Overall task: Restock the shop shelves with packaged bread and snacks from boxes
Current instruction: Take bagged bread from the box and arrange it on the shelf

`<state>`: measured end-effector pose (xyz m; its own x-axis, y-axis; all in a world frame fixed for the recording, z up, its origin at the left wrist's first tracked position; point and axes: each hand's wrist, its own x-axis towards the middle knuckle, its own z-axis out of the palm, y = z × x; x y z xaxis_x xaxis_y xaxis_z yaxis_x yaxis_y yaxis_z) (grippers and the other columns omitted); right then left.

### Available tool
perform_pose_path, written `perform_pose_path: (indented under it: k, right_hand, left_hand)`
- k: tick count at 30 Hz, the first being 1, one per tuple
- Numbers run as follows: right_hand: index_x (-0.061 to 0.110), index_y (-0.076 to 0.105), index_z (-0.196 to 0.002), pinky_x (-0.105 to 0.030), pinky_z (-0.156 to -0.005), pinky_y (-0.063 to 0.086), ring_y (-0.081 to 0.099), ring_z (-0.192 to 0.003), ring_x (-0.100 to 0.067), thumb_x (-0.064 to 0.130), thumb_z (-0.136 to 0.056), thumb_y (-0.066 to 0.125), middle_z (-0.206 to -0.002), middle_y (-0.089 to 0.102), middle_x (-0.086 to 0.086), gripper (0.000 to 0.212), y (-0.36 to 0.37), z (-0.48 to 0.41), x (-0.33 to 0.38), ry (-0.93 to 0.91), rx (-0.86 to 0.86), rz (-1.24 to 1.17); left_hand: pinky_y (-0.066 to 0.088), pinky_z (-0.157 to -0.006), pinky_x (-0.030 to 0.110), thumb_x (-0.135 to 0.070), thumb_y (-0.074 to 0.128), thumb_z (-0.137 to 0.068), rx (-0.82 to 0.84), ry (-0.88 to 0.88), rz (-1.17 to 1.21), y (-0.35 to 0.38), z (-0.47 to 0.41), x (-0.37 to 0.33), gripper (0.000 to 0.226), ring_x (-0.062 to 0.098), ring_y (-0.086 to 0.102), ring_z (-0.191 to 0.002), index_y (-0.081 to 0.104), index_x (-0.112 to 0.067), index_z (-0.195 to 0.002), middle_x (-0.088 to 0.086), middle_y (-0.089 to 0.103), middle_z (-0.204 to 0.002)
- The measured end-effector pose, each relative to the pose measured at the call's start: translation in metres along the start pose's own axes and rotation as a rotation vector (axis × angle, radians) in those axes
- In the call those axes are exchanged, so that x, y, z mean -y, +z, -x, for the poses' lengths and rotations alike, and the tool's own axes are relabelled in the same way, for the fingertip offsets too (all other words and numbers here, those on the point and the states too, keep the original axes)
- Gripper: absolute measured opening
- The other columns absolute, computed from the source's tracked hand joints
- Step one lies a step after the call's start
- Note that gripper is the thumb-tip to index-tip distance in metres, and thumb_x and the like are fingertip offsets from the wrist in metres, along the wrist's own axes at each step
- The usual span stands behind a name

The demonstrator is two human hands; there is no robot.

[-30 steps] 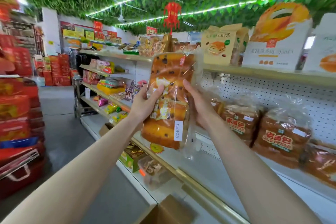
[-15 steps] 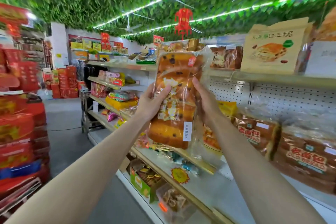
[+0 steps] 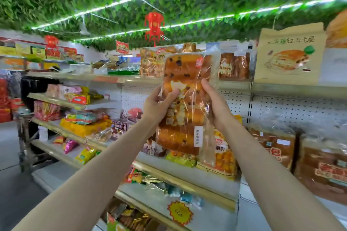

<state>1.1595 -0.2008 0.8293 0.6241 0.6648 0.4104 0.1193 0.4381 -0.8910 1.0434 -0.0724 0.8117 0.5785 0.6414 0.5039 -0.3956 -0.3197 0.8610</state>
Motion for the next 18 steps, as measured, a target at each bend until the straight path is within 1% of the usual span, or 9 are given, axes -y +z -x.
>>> perform_pose_path:
  k: [2, 4, 6, 8, 9, 10, 12, 14, 18]
  right_hand:
    - [-0.002, 0.06, -0.12, -0.051, -0.092, 0.053, 0.065, -0.106, -0.039, 0.057, -0.063, 0.075, -0.118, 0.065, -0.023, 0.083, 0.013, -0.015, -0.006, -0.022, -0.079, 0.008]
    - [-0.004, 0.057, -0.12, -0.055, -0.095, 0.05, 0.06, -0.111, -0.044, 0.058, -0.064, 0.075, -0.122, 0.061, -0.027, 0.086, 0.02, -0.024, -0.008, -0.029, -0.107, 0.031]
    - [0.001, 0.061, -0.117, -0.054, -0.097, 0.049, 0.06, -0.112, -0.042, 0.054, -0.071, 0.071, -0.123, 0.061, -0.026, 0.071, 0.024, -0.034, -0.013, -0.05, -0.156, 0.037]
    - [0.008, 0.063, -0.11, -0.049, -0.094, 0.053, 0.063, -0.11, -0.037, 0.049, -0.077, 0.068, -0.122, 0.063, -0.022, 0.053, 0.025, -0.044, -0.014, -0.073, -0.217, 0.043]
    - [0.01, 0.064, -0.111, -0.044, -0.088, 0.056, 0.066, -0.106, -0.032, 0.048, -0.079, 0.067, -0.119, 0.066, -0.018, 0.049, 0.024, -0.046, -0.014, -0.076, -0.237, 0.054]
    - [0.013, 0.065, -0.113, -0.039, -0.081, 0.059, 0.069, -0.101, -0.026, 0.047, -0.081, 0.065, -0.114, 0.07, -0.013, 0.047, 0.023, -0.049, -0.013, -0.085, -0.258, 0.075]
    - [0.017, 0.064, -0.118, -0.032, -0.072, 0.059, 0.072, -0.095, -0.02, 0.045, -0.083, 0.063, -0.108, 0.073, -0.007, 0.045, 0.022, -0.053, -0.01, -0.089, -0.279, 0.099]
    - [0.016, 0.063, -0.12, -0.032, -0.072, 0.059, 0.071, -0.096, -0.021, 0.042, -0.086, 0.062, -0.107, 0.073, -0.007, 0.043, 0.018, -0.058, -0.007, -0.098, -0.307, 0.107]
    - [0.019, 0.06, -0.125, -0.042, -0.088, 0.055, 0.069, -0.103, -0.024, 0.045, -0.08, 0.063, -0.112, 0.072, -0.008, 0.052, 0.004, -0.066, -0.002, -0.125, -0.355, 0.15]
  left_hand:
    - [0.058, -0.083, 0.05, -0.05, 0.078, -0.07, 0.069, -0.012, 0.033, -0.012, -0.027, 0.008, 0.048, 0.027, 0.072, -0.092, 0.065, -0.026, -0.111, 0.006, 0.074, -0.103]
    - [0.057, -0.084, 0.05, -0.059, 0.078, -0.06, 0.135, -0.022, 0.029, -0.019, -0.047, 0.014, 0.06, 0.026, 0.072, -0.092, 0.063, -0.032, -0.111, 0.003, 0.074, -0.103]
    - [0.057, -0.085, 0.047, -0.064, 0.077, -0.058, 0.228, -0.016, 0.016, -0.023, -0.067, 0.02, 0.059, 0.023, 0.071, -0.095, 0.06, -0.037, -0.107, 0.001, 0.073, -0.107]
    - [0.058, -0.083, 0.04, -0.059, 0.072, -0.066, 0.306, -0.039, 0.026, -0.021, -0.083, 0.024, 0.056, 0.019, 0.07, -0.094, 0.059, -0.032, -0.114, 0.001, 0.071, -0.11]
    - [0.057, -0.083, 0.038, -0.057, 0.069, -0.07, 0.327, -0.058, 0.028, -0.02, -0.087, 0.027, 0.058, 0.017, 0.07, -0.094, 0.059, -0.027, -0.119, 0.001, 0.071, -0.11]
    - [0.056, -0.086, 0.038, -0.057, 0.069, -0.07, 0.368, -0.077, 0.055, -0.017, -0.096, 0.032, 0.064, 0.016, 0.069, -0.095, 0.058, -0.024, -0.123, 0.0, 0.071, -0.11]
    - [0.054, -0.091, 0.042, -0.065, 0.073, -0.061, 0.432, -0.084, 0.103, -0.011, -0.106, 0.038, 0.083, 0.014, 0.069, -0.098, 0.054, -0.026, -0.131, -0.004, 0.071, -0.111]
    - [0.054, -0.093, 0.044, -0.071, 0.076, -0.053, 0.478, -0.113, 0.17, -0.002, -0.118, 0.044, 0.092, 0.014, 0.069, -0.101, 0.052, -0.029, -0.132, -0.005, 0.071, -0.114]
    - [0.055, -0.088, 0.043, -0.061, 0.073, -0.061, 0.532, -0.166, 0.275, 0.022, -0.129, 0.049, 0.057, 0.017, 0.069, -0.1, 0.053, -0.041, -0.11, -0.003, 0.07, -0.113]
